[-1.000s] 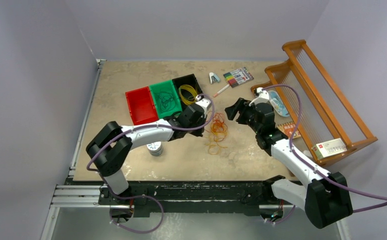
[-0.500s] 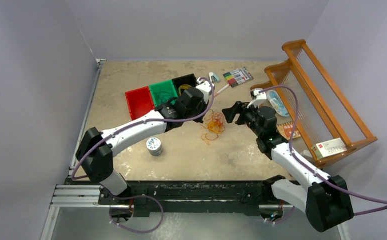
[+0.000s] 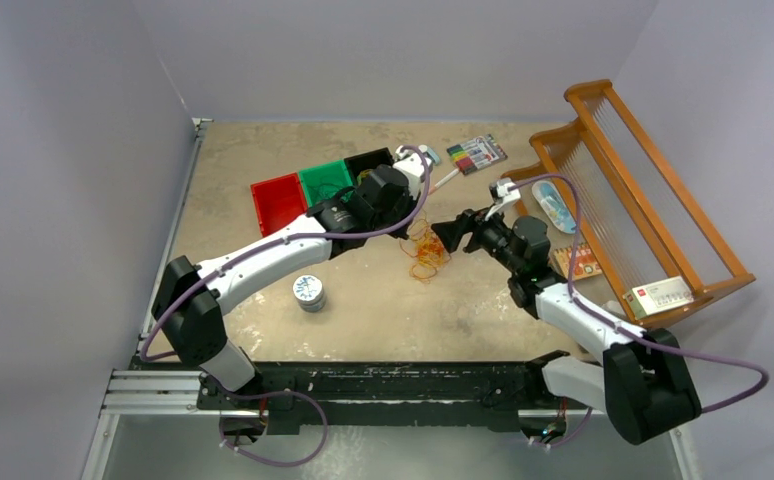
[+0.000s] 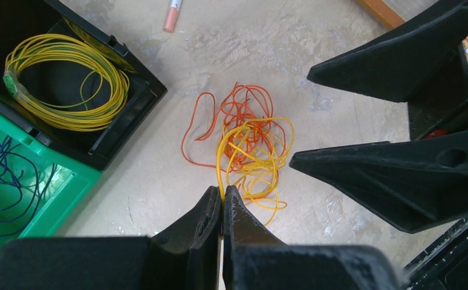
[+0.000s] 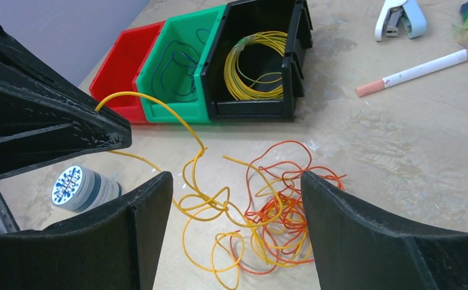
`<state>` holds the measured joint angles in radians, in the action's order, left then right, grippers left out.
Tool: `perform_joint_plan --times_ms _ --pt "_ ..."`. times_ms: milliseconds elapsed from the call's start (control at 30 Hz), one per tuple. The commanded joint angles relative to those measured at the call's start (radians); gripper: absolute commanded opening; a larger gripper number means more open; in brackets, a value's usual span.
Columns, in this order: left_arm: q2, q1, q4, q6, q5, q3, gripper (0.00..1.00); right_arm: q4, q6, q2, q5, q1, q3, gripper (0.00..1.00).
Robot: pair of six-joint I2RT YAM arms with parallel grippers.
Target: Untangle the cables
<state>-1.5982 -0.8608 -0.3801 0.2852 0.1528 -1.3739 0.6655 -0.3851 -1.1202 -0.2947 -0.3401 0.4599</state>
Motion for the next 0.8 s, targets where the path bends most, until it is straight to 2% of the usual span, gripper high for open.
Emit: perform_joint_plan --times_ms 0,433,633,767 --pt "0.042 -0.006 0.004 -0.025 -0.002 -0.056 0.0 0.151 -0.007 -0.055 -0.081 -0.002 0.049 0.79" --pt "0.043 -0.006 -0.019 -0.044 -0.068 -0.107 0.0 0.314 -0.073 -0.253 -0.088 -0.059 0.136 0.78" --pt "0.063 -0.006 -0.058 -0.075 -0.114 -0.171 0.0 0.302 -0.078 -0.36 -0.032 -0.095 0.21 0.76" --pt "0.074 -0.006 -0.095 -0.099 -0.094 -0.218 0.0 0.292 -0.088 -0.386 0.019 -0.105 0.206 0.73"
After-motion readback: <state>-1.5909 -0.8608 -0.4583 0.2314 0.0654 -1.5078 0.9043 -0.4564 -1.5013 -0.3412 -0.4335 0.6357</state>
